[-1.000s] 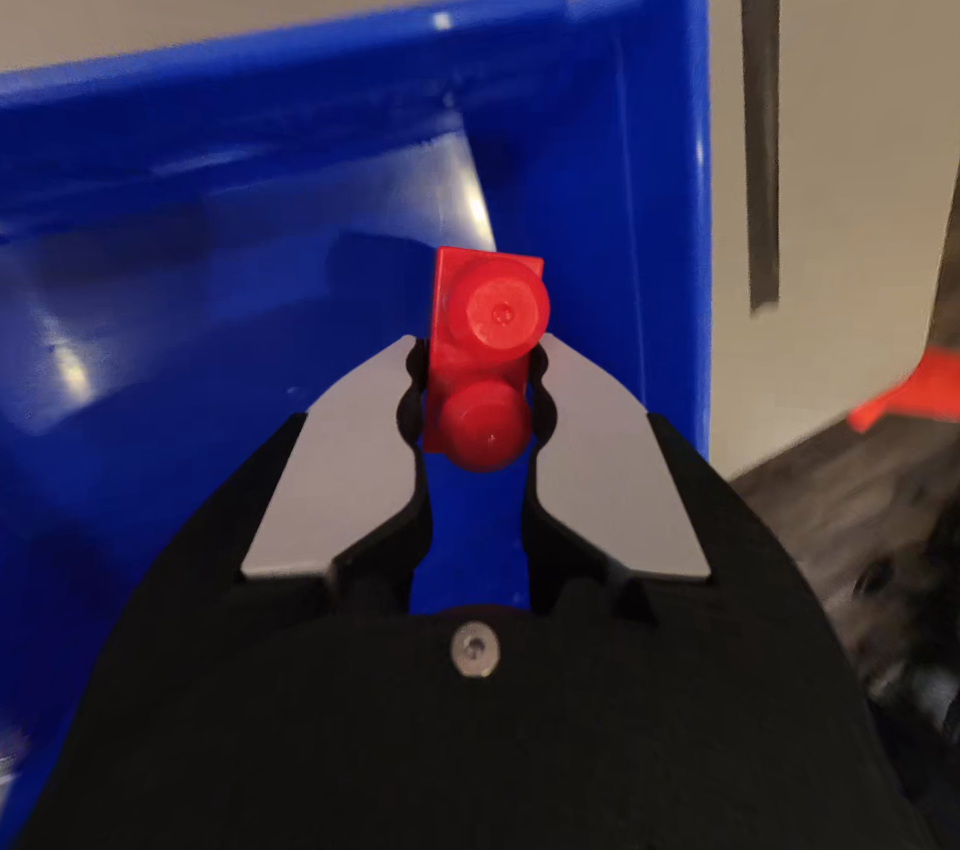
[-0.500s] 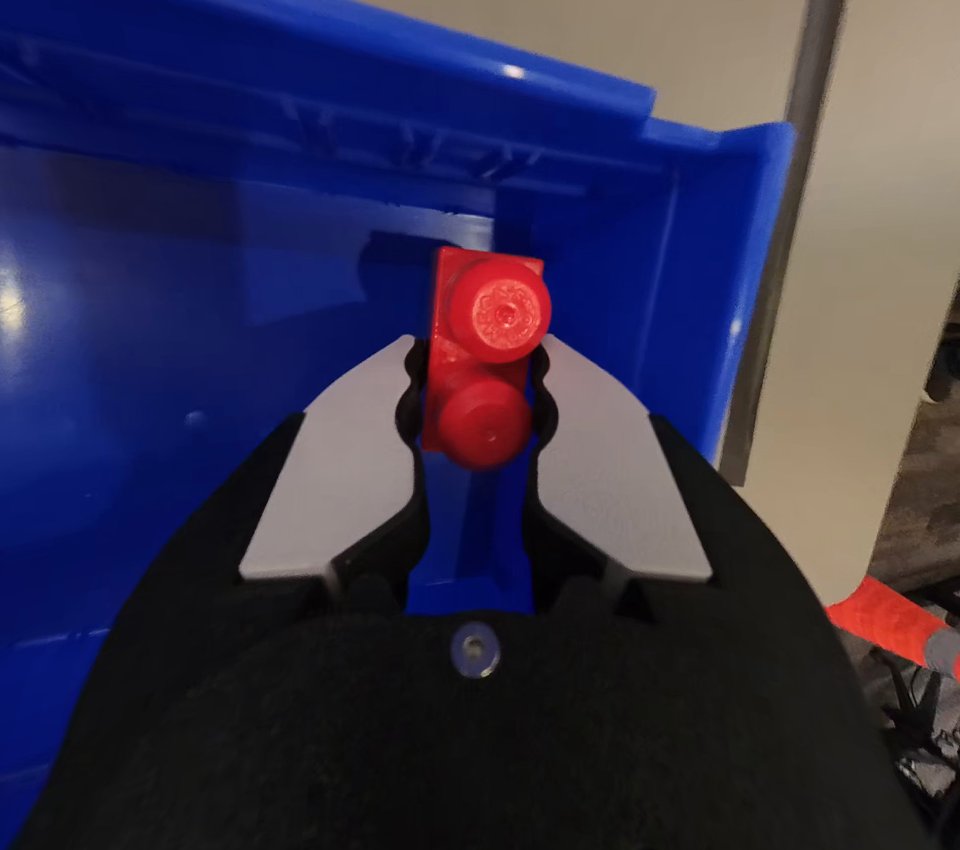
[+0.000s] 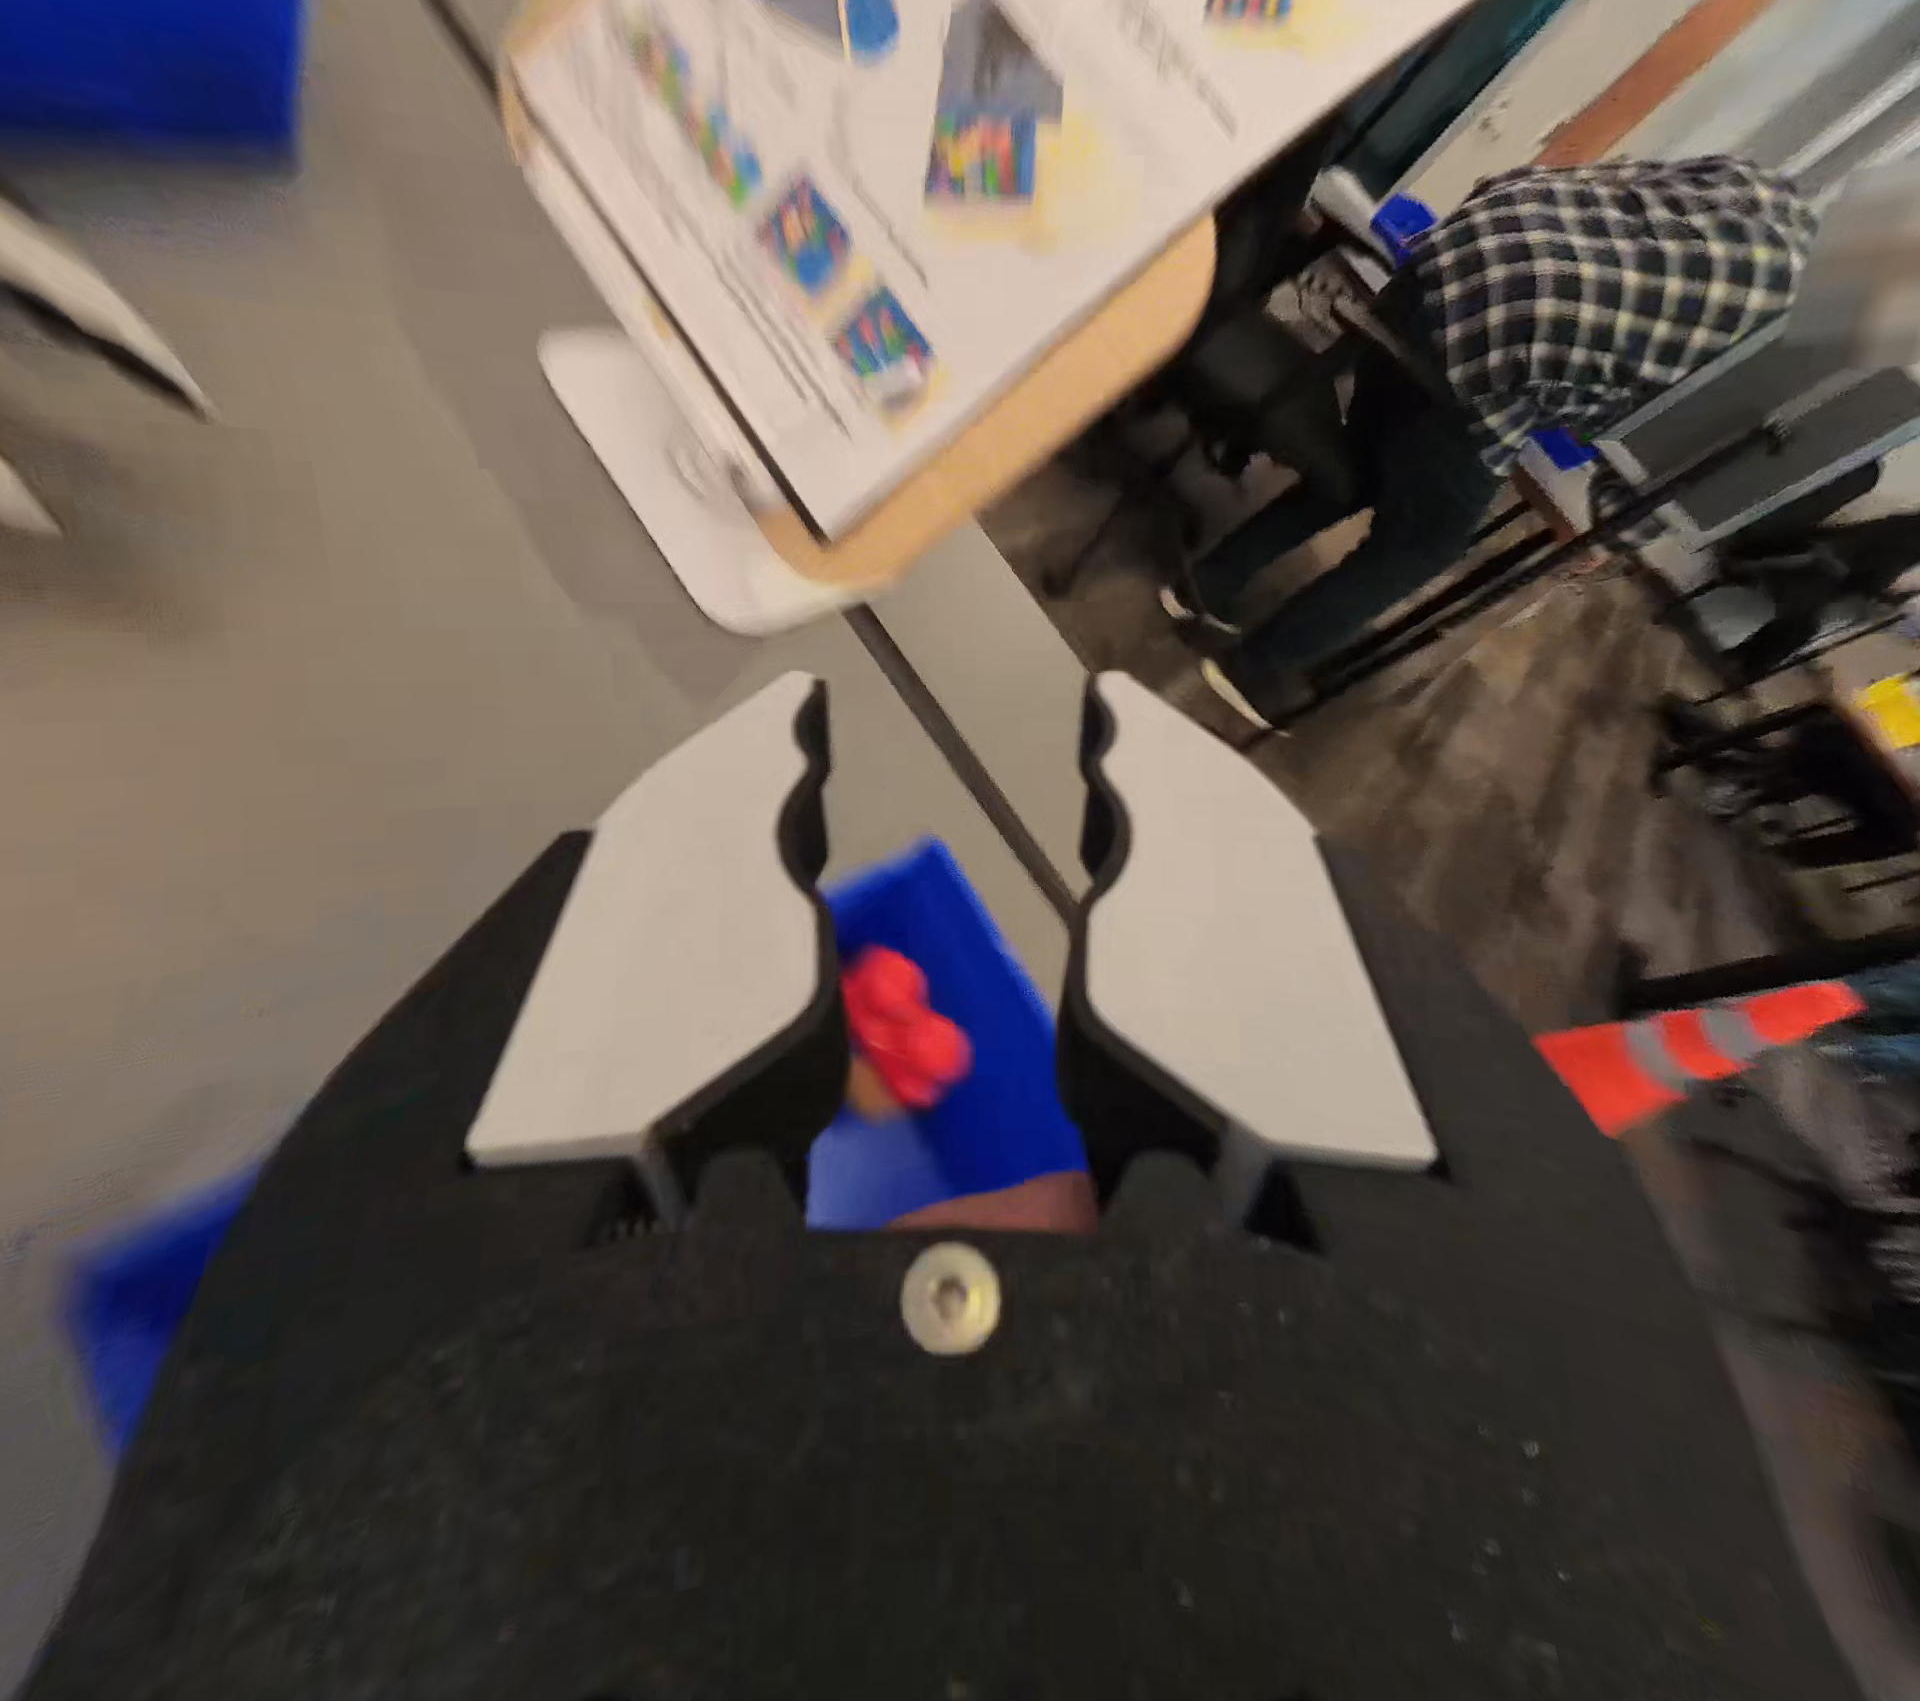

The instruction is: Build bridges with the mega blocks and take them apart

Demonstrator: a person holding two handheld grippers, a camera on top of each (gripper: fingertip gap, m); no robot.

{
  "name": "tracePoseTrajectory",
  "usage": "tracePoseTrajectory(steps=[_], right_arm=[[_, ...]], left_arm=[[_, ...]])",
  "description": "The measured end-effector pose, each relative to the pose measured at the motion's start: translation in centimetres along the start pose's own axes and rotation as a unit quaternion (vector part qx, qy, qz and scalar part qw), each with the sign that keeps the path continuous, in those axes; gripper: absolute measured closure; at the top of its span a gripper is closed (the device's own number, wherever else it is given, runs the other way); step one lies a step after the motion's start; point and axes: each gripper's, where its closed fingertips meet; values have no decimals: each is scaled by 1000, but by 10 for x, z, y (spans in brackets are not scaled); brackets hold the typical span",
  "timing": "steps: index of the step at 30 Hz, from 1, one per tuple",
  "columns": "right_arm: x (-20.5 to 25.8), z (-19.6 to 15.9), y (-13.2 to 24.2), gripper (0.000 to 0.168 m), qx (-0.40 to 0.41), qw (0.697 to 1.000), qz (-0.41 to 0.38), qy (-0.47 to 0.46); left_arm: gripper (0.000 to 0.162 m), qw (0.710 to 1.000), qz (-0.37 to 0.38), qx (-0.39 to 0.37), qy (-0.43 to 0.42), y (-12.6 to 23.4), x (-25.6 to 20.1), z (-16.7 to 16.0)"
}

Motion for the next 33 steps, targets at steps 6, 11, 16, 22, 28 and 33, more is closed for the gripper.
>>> tracePoseTrajectory(steps=[6,11,16,22,28,33], right_arm=[[193,32,5,112,-71,958,111,-253],[323,-3,-29,110,-14,956,167,-243],[337,-17,-38,109,-17,947,151,-283],[323,-29,-41,114,-41,940,145,-307],[305,-29,-39,119,-74,911,159,-374],[307,-27,-37,118,-80,905,177,-379]], left_arm=[[90,994,93,-20,53,34,6,10],[88,995,80,-3,62,50,-37,-14],[84,995,41,7,87,70,-68,-33],[83,992,45,17,117,143,-69,-37],[81,939,248,96,218,273,48,-53],[74,880,299,124,348,297,138,-91]])
Point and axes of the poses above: each gripper's, where its closed fingertips meet, y back along the fingers, z out of its top, x = y × z across the jaws, and after that the axes turned 10 degrees about -z, right-handed
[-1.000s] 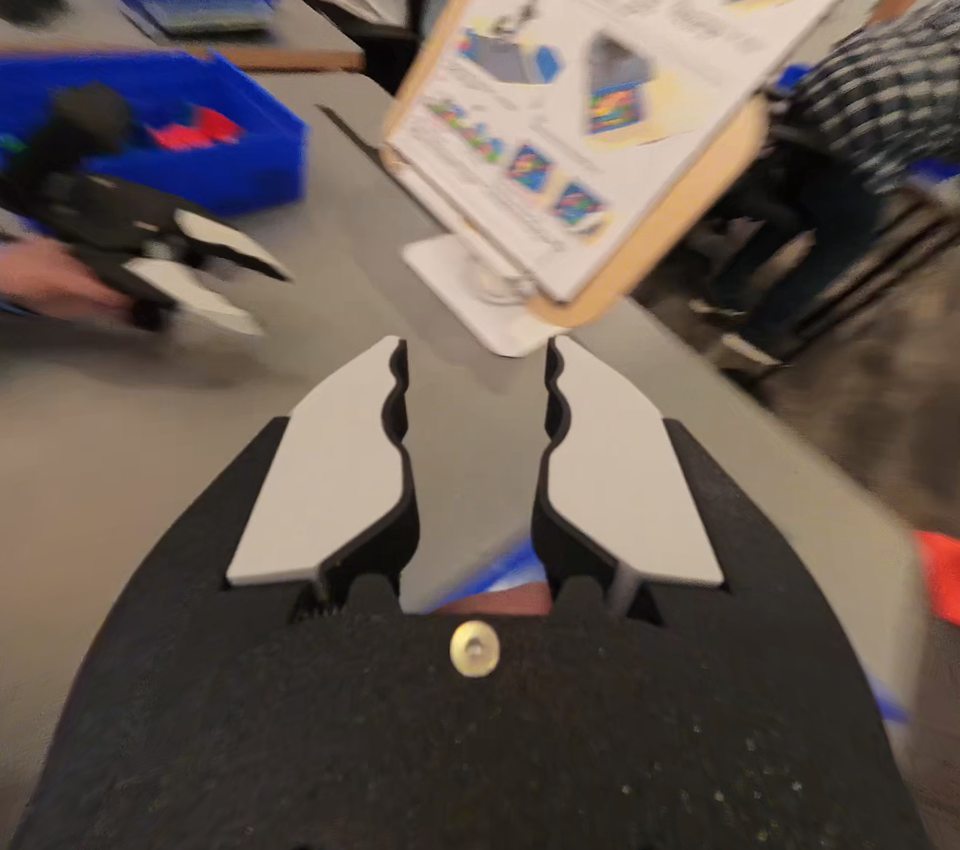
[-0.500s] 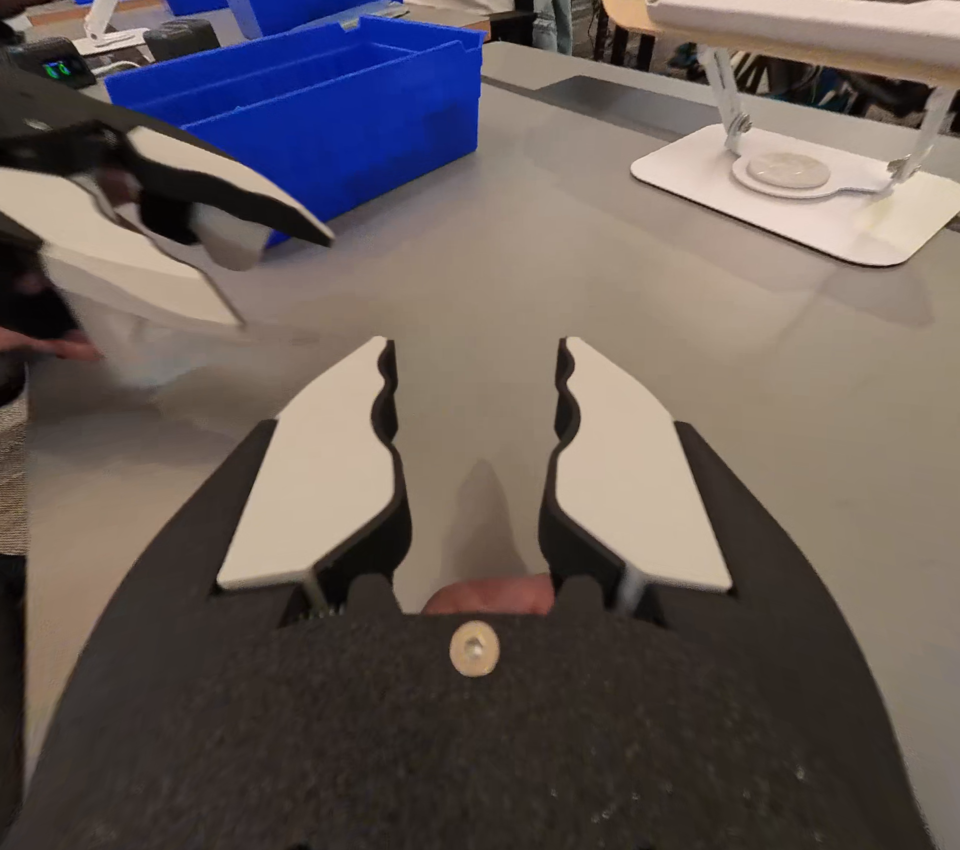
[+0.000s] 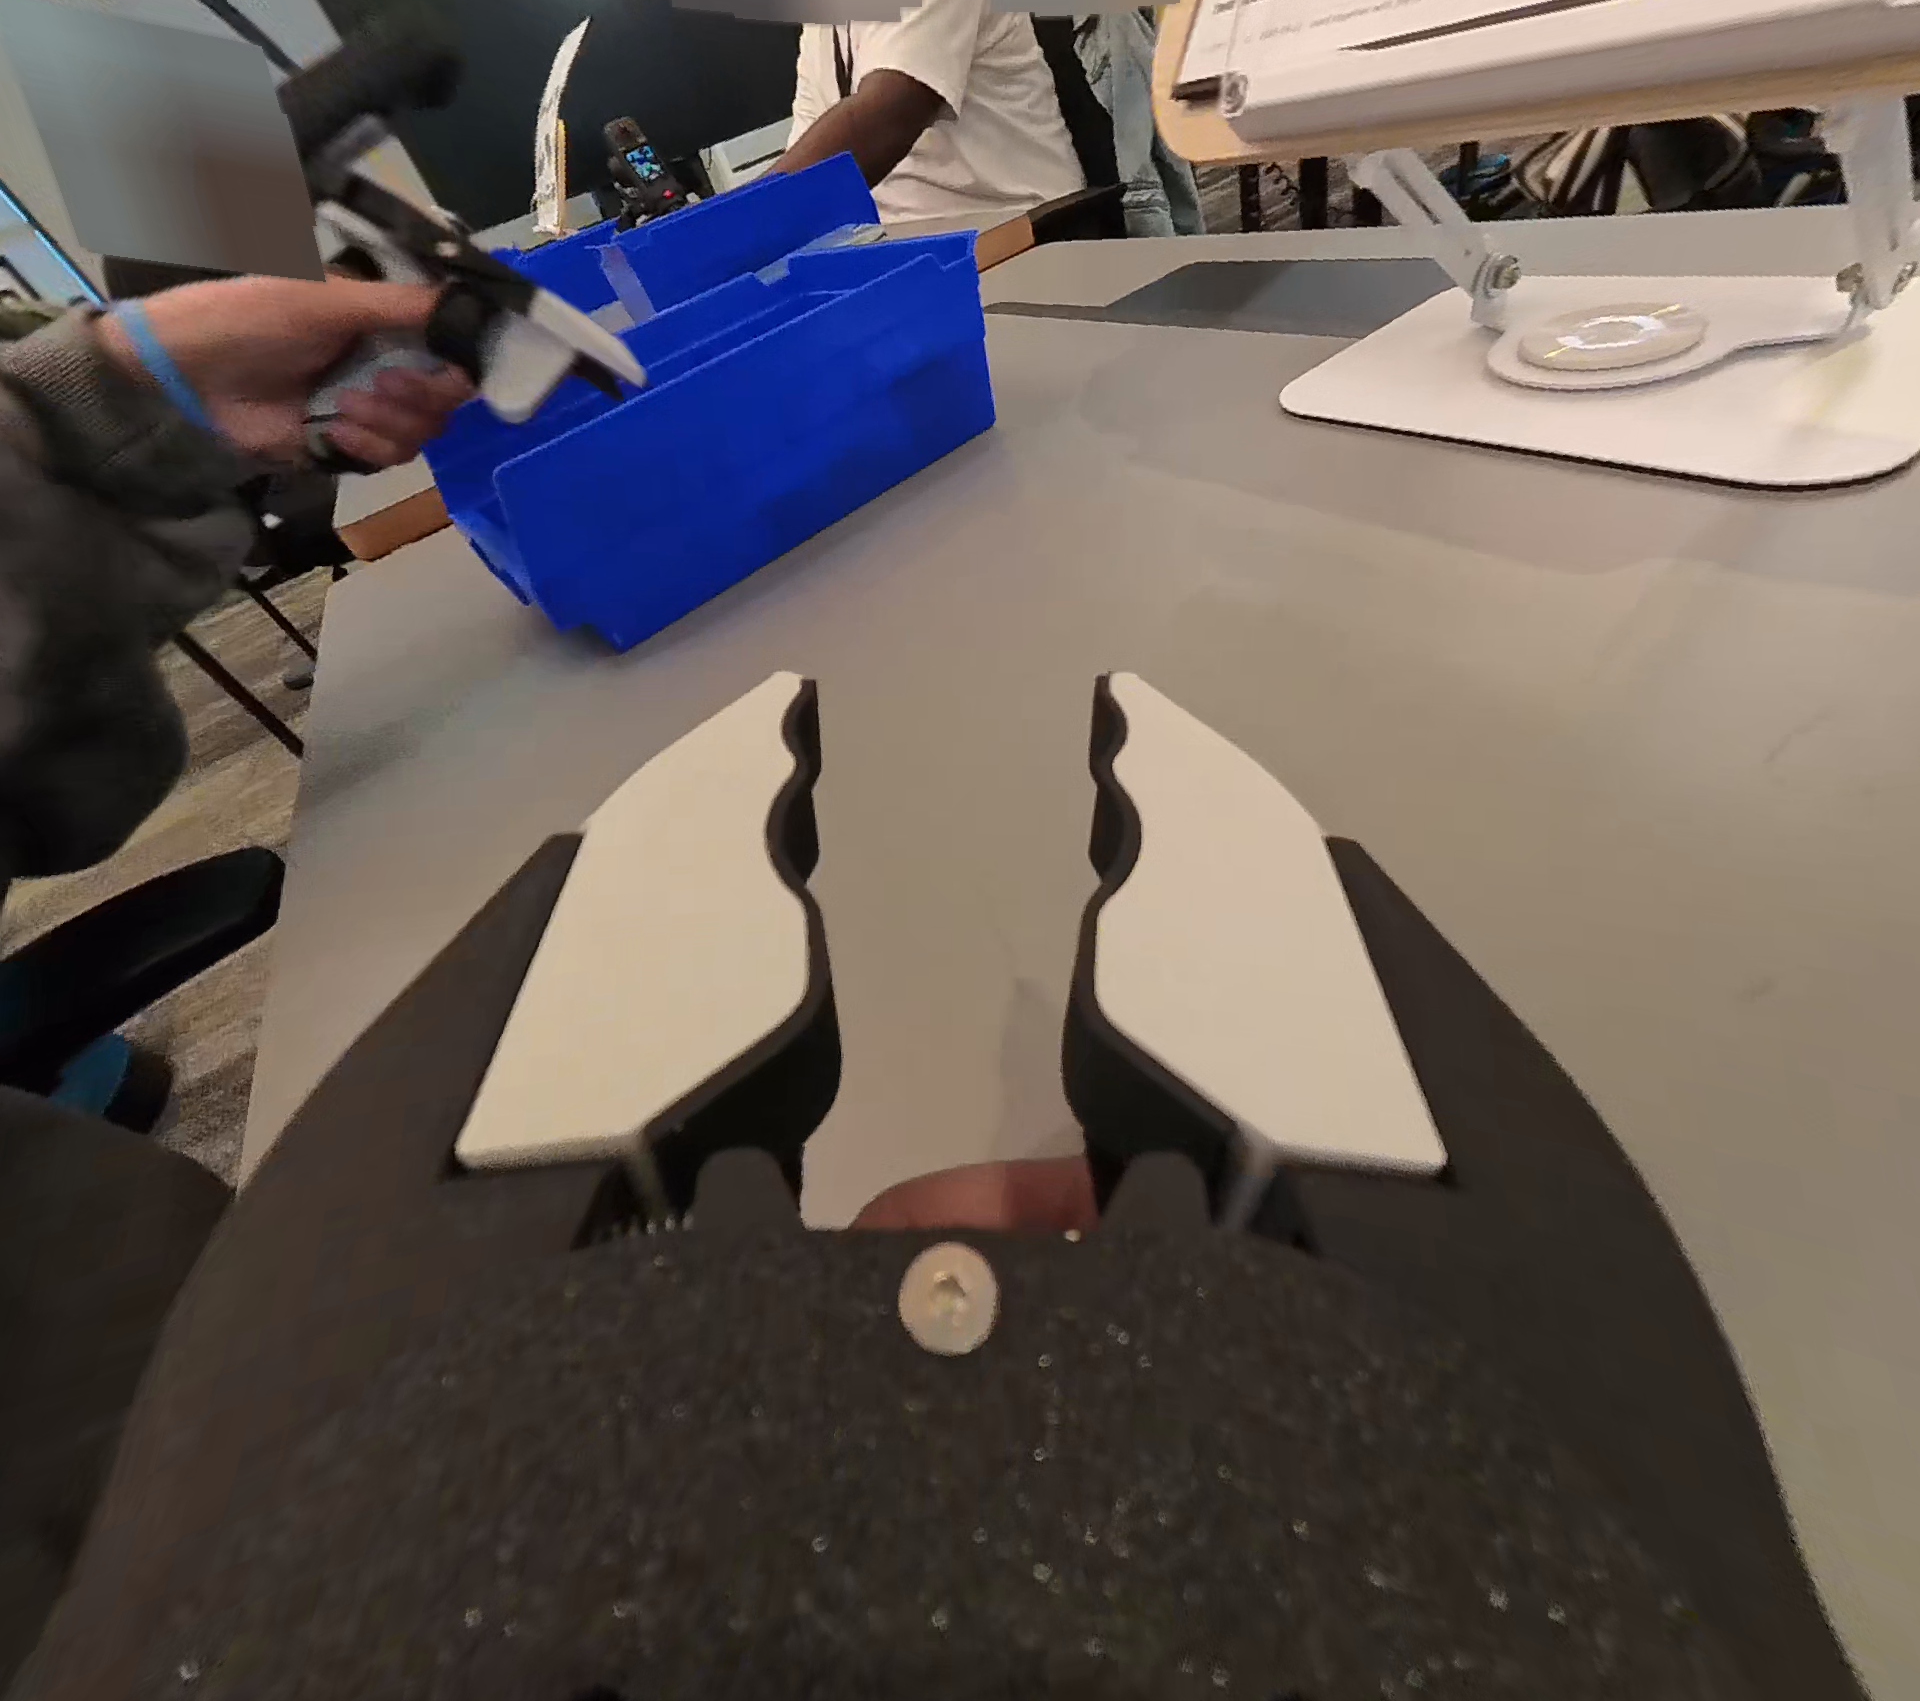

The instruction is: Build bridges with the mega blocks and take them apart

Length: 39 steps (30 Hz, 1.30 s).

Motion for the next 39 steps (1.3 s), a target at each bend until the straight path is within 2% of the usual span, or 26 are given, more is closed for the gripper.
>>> tracePoseTrajectory(steps=[3,5,6,7,8,11,14,16,18,19,21,24,27,29,31,34,39], right_arm=[[10,-2,2,118,1,999,9,30],[16,-5,3,119,2,999,14,53],[18,-5,3,119,3,998,16,61],[21,-6,4,119,4,998,19,67],[23,-7,4,120,4,997,23,70],[24,-7,5,120,3,997,26,70],[22,-7,5,121,4,998,25,61],[20,-6,5,121,2,998,24,54],[18,-5,6,121,0,999,22,47],[17,-4,6,121,-2,999,21,44],[15,-2,6,121,-7,999,16,44],[8,3,8,122,-26,998,-8,58],[5,6,11,122,-37,997,-15,61],[5,6,12,123,-37,997,-15,59],[4,5,13,123,-36,997,-19,59],[3,5,15,124,-38,997,-21,61],[2,5,15,124,-35,998,-19,56]], left_arm=[[66,998,40,32,39,-20,35,2],[70,997,39,41,61,-28,44,2],[73,996,27,46,75,-32,43,-1],[90,995,16,48,87,-35,41,-2],[99,994,9,47,95,-37,39,-3],[100,995,5,53,88,-35,36,-2],[100,999,-1,37,27,-24,23,14],[100,998,-6,21,-55,-11,0,31],[100,983,-46,-6,-180,1,-47,50],[100,966,-71,-18,-249,6,-76,56],[101,911,-129,-20,-390,6,-140,51],[100,809,-191,28,-555,-18,-213,13],[100,705,-220,91,-668,-57,-250,-35],[100,634,-211,112,-736,-84,-258,-56],[100,578,-213,122,-778,-105,-265,-70],[100,532,-241,129,-802,-125,-278,-82],[101,485,-288,136,-814,-140,-288,-95]])
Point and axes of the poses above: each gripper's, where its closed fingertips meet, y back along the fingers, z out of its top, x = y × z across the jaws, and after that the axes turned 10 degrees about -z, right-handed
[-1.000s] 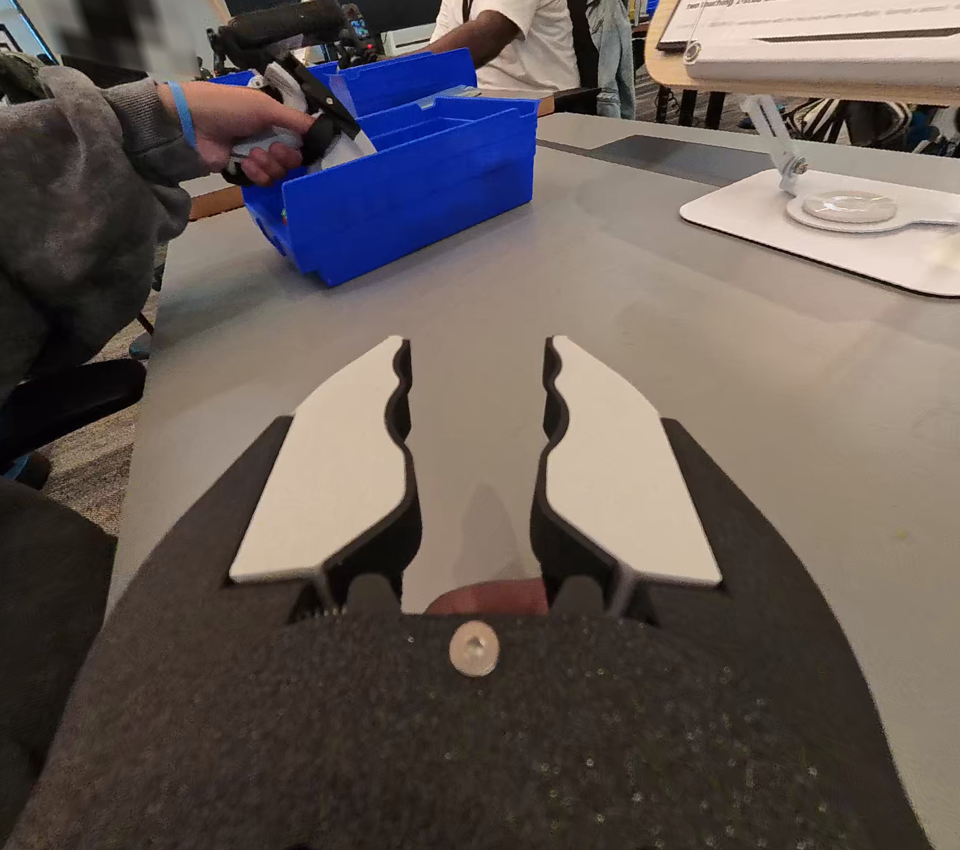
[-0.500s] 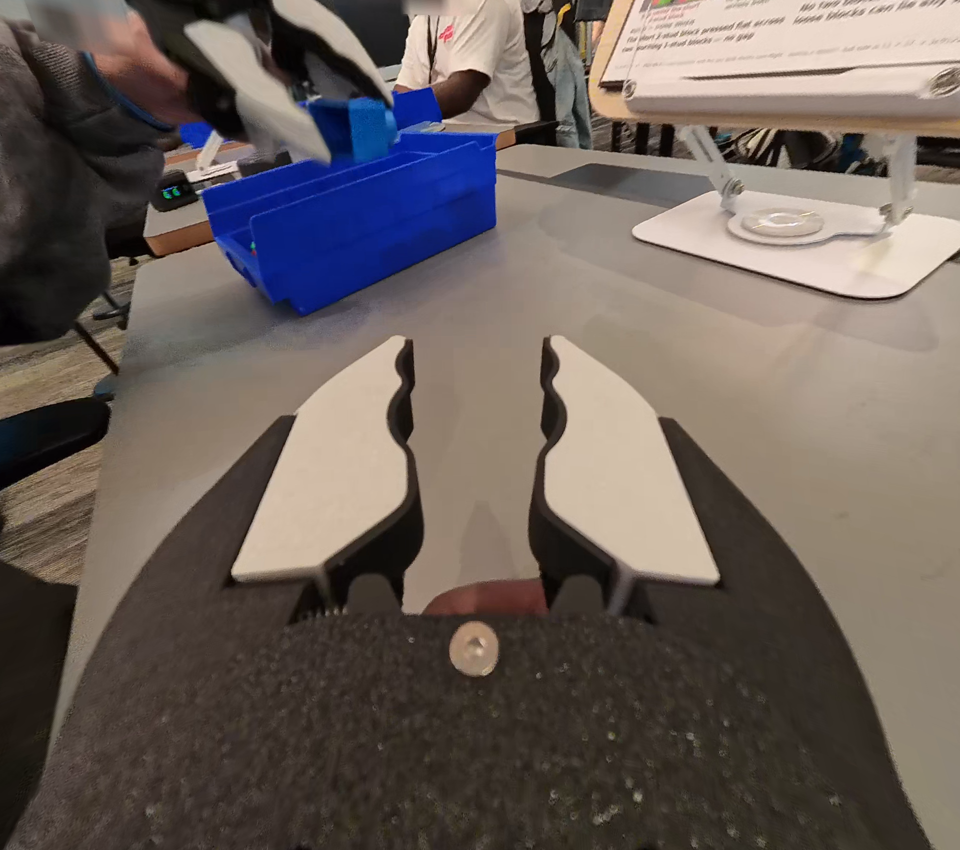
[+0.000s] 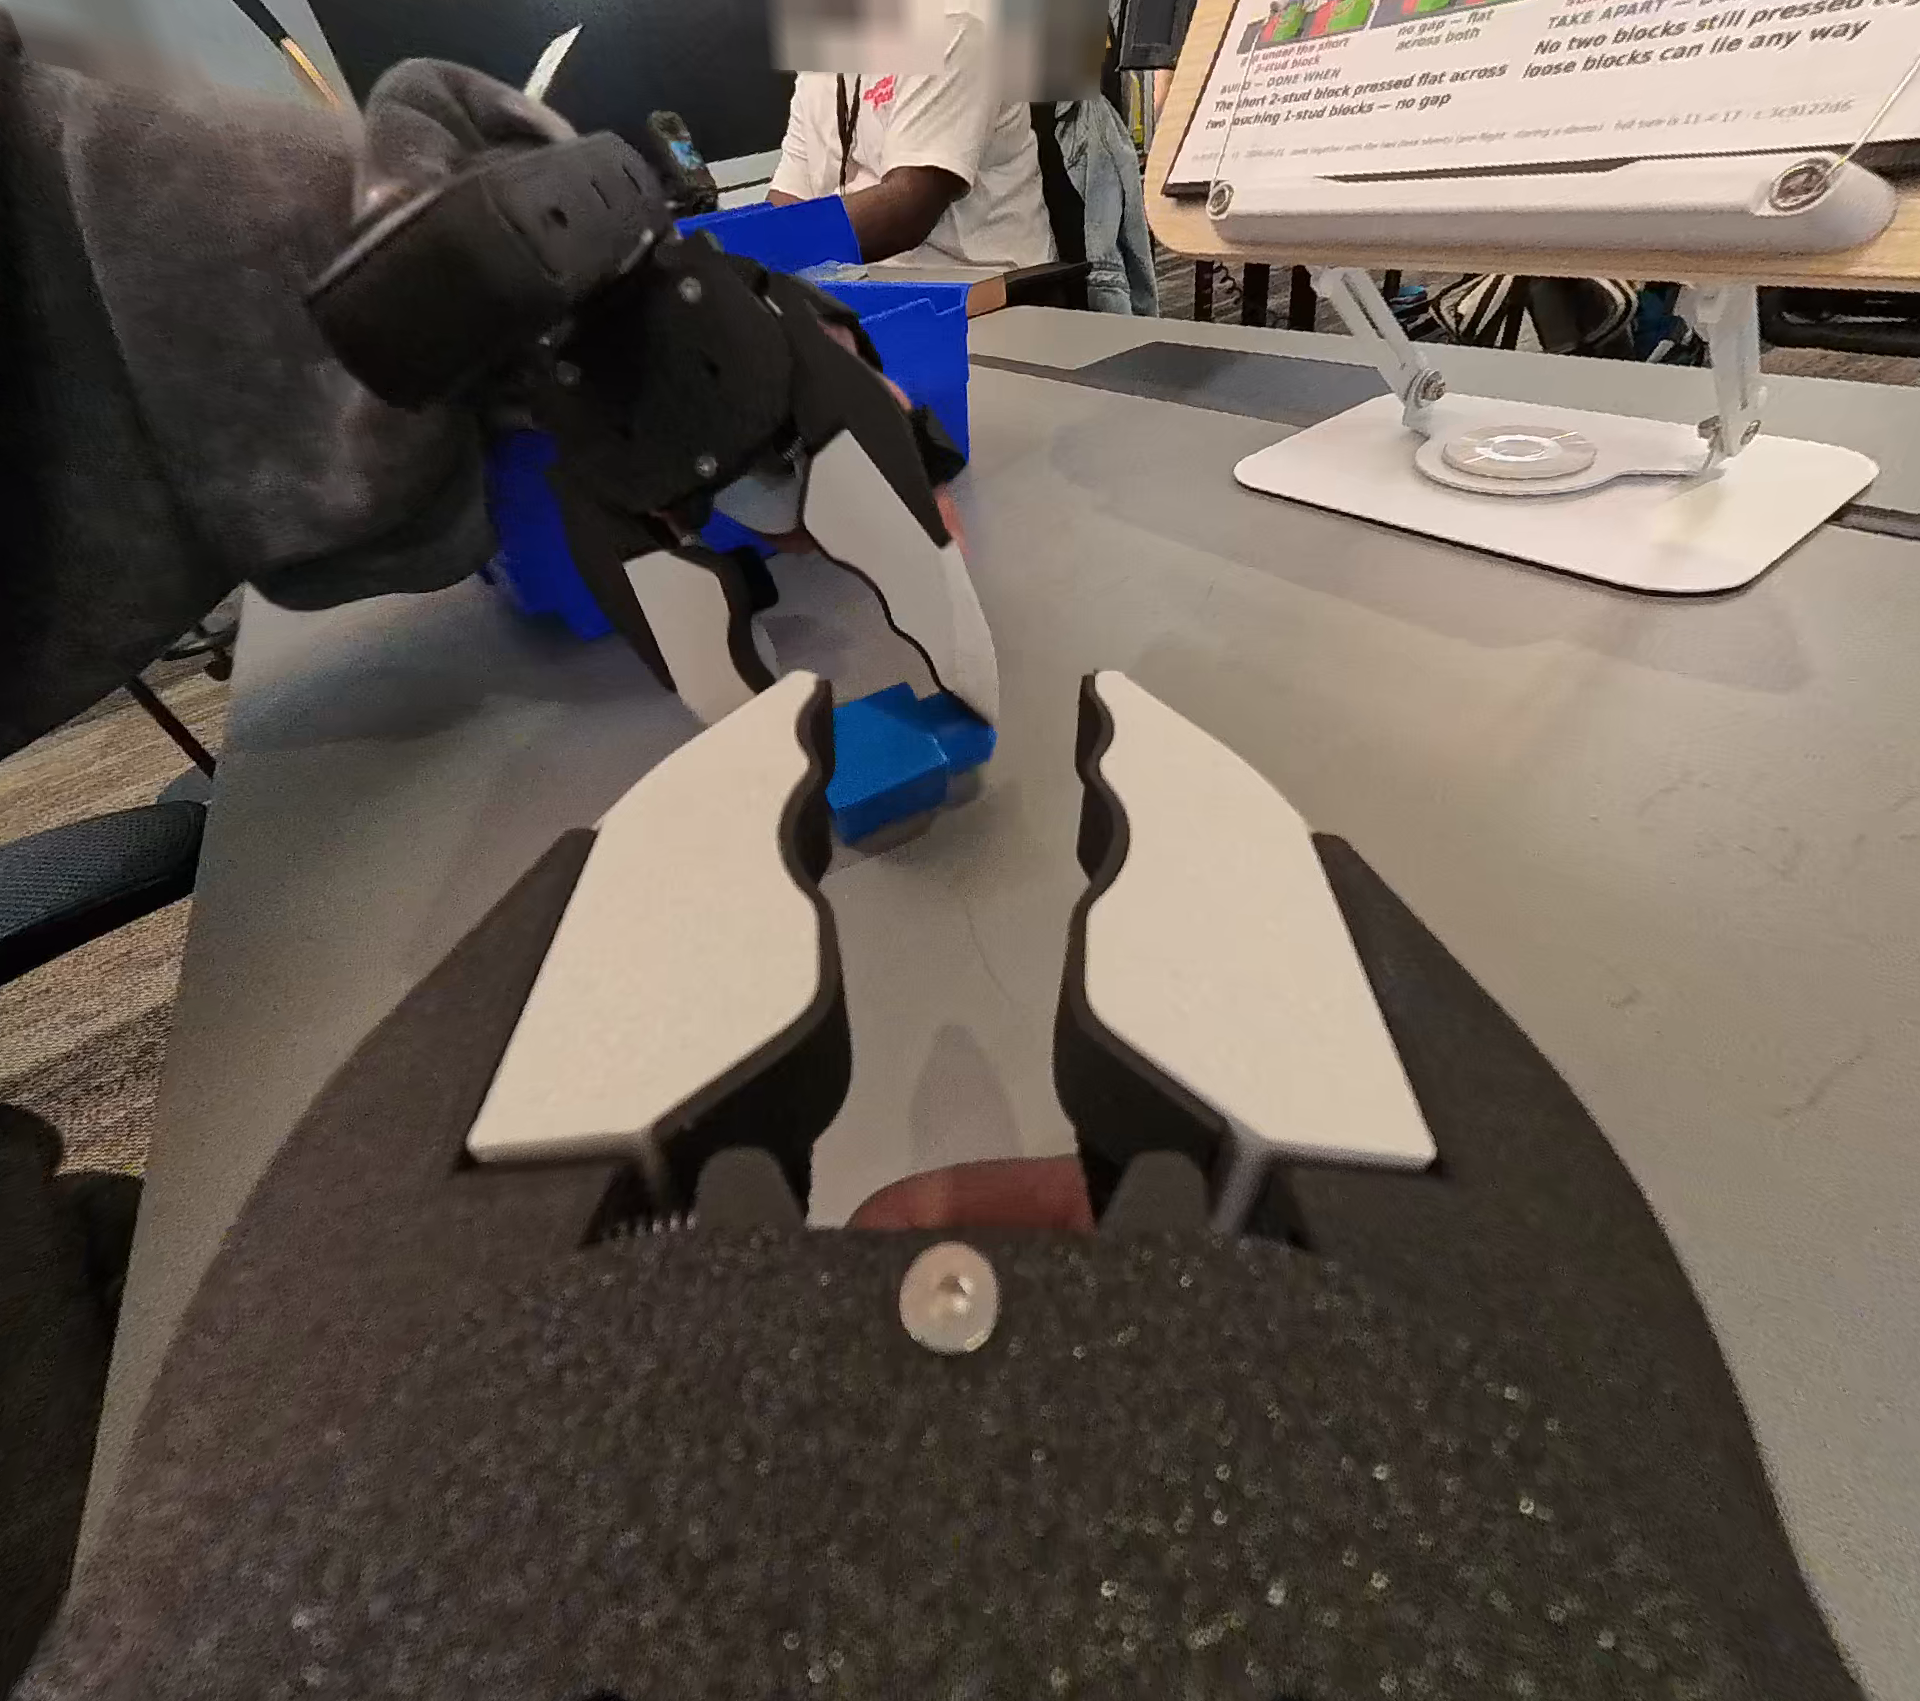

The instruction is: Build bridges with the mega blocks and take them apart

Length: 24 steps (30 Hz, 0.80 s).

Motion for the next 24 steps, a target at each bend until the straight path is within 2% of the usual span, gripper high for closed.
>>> tracePoseTrajectory(steps=[5,9,11,14,16,19,20,22,24], right_arm=[[0,-1,-1,124,4,1000,4,-4],[0,-1,0,124,5,1000,5,-8],[-1,-1,0,124,6,1000,6,-13],[0,-1,0,124,7,1000,7,-14],[0,-2,-1,124,9,1000,7,-11],[1,-3,-2,125,14,1000,6,-9],[1,-4,-3,125,16,1000,7,-9],[3,-5,-5,125,20,1000,11,-10],[5,-5,-7,125,24,1000,14,-8]], left_arm=[[99,1000,0,5,-4,-6,2,-4],[83,999,2,31,40,9,-4,-15],[81,997,12,31,76,32,-10,-16],[80,983,76,0,166,95,-11,-17],[89,953,141,-8,269,144,-14,-36],[82,865,204,-33,457,200,-42,-84],[80,832,221,-48,507,212,-56,-100],[86,763,255,-54,591,225,-89,-136],[80,729,264,-54,630,224,-120,-161]])
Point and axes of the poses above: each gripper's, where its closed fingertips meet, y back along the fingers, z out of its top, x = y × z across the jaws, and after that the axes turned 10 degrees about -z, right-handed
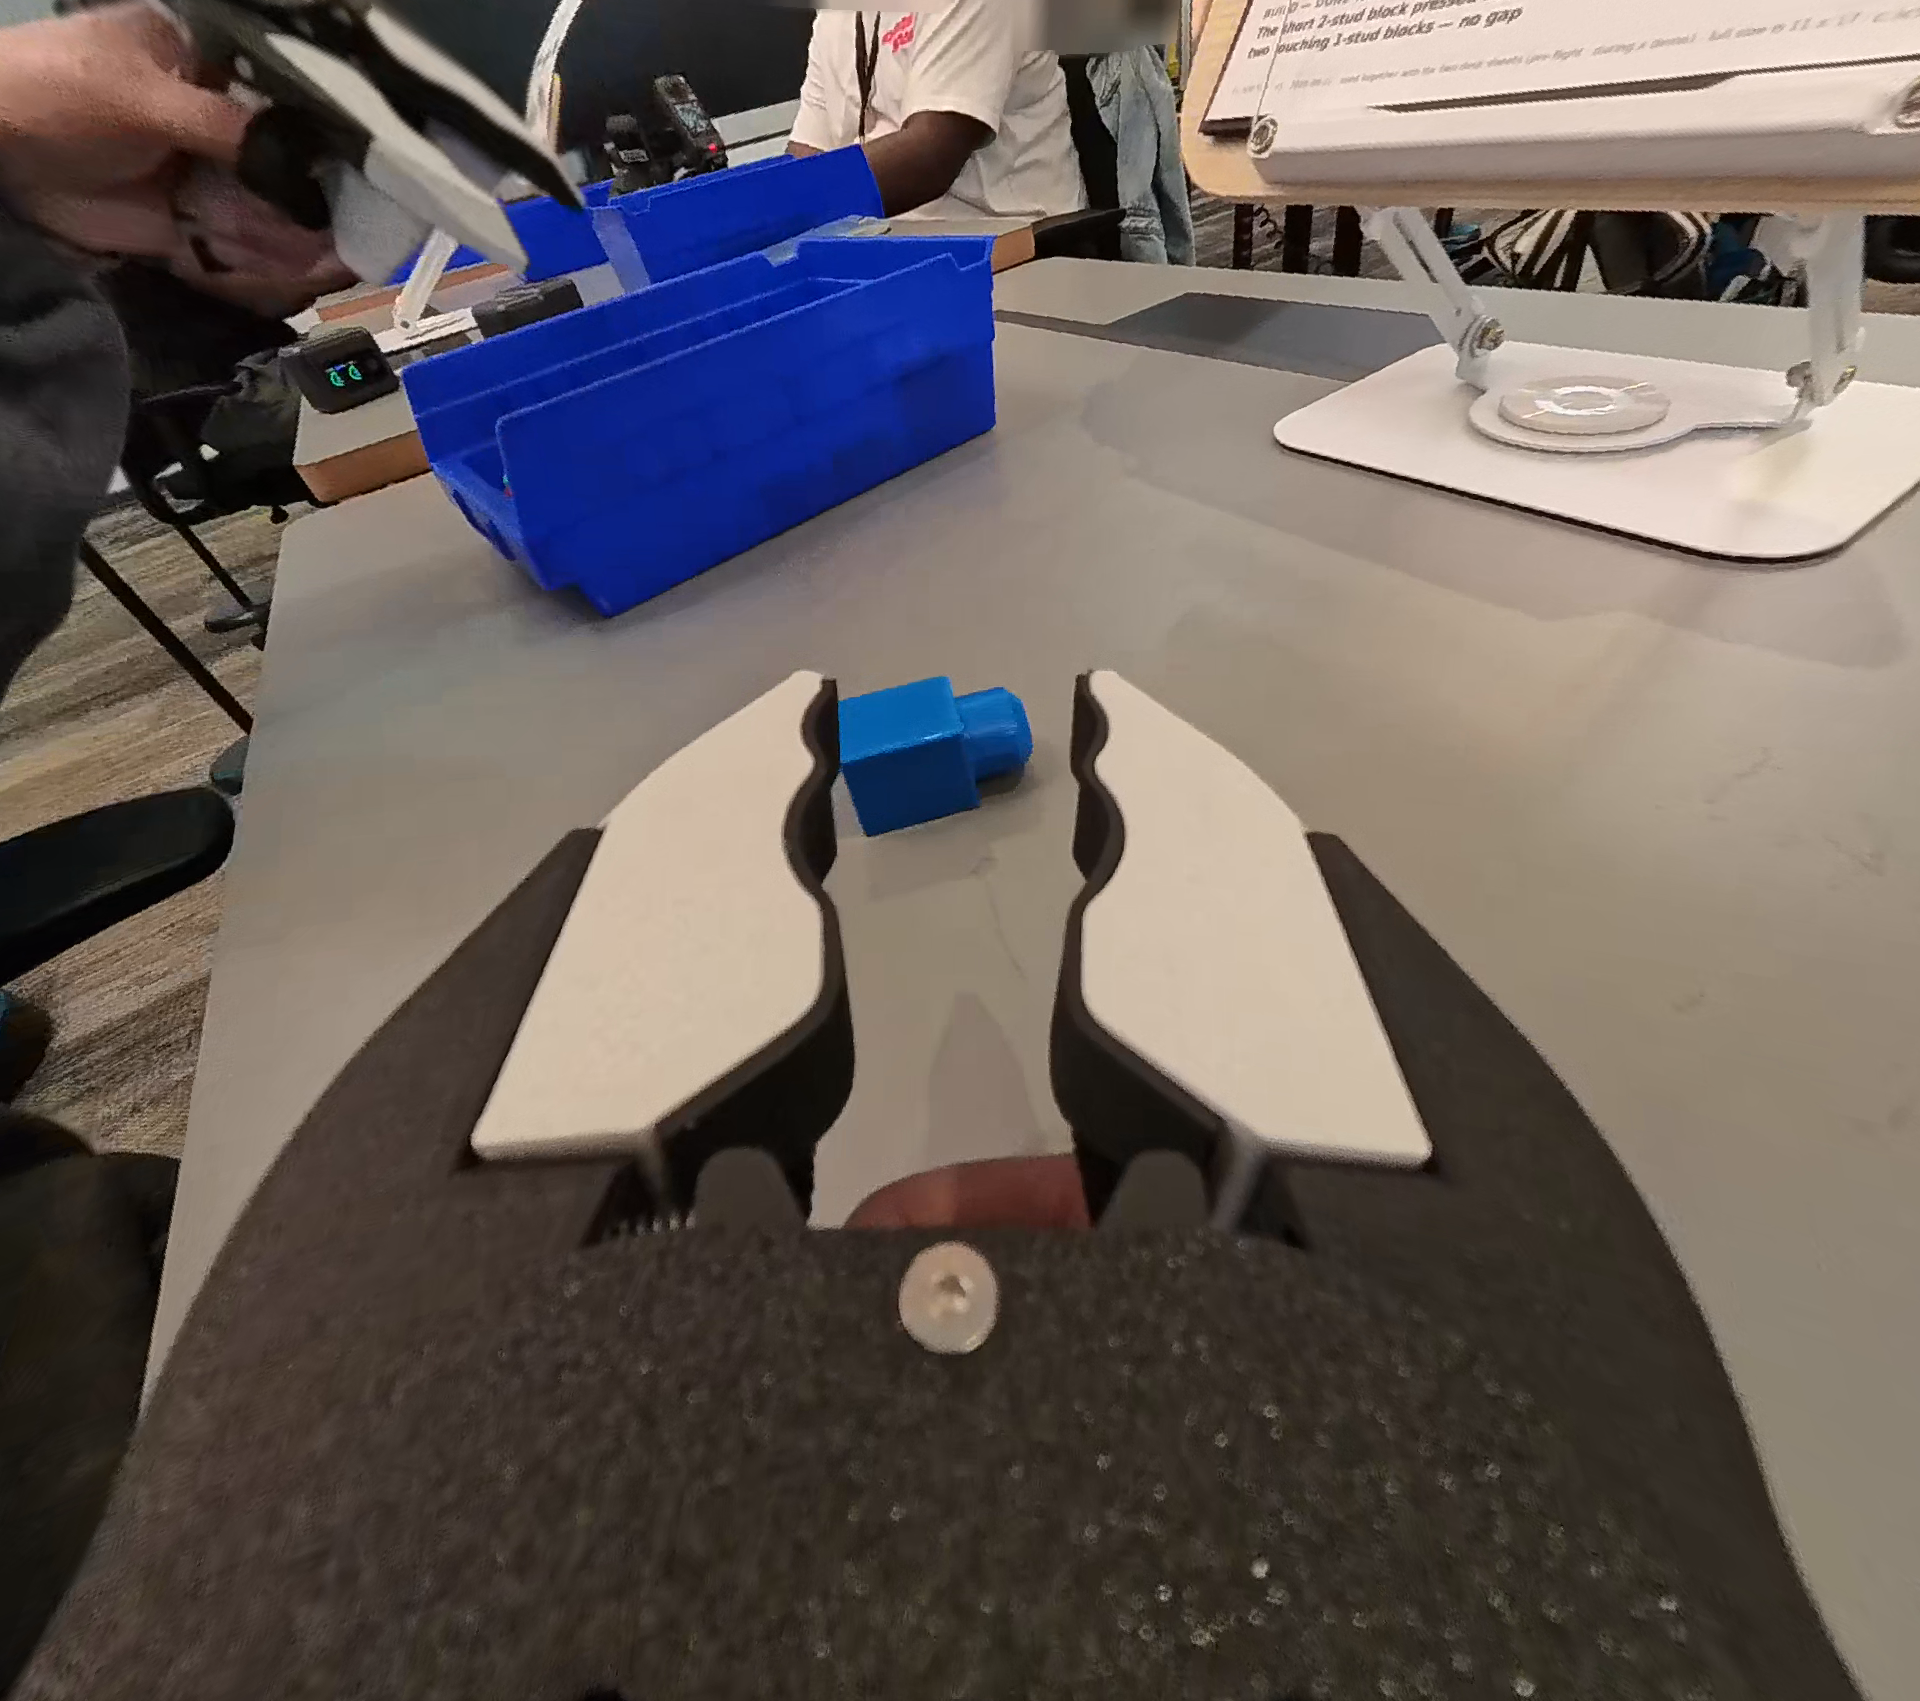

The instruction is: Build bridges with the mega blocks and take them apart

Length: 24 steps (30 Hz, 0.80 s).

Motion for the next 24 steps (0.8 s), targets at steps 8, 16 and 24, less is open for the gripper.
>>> tracePoseTrajectory(steps=[8,16,24], right_arm=[[4,-2,-3,127,6,1000,5,11],[2,2,1,128,-8,1000,7,-1],[7,-1,1,128,-3,1000,10,14]], left_arm=[[98,987,61,147,3,-24,66,-99],[118,968,-24,169,185,-53,65,-114],[121,981,80,110,138,-30,63,-82]])
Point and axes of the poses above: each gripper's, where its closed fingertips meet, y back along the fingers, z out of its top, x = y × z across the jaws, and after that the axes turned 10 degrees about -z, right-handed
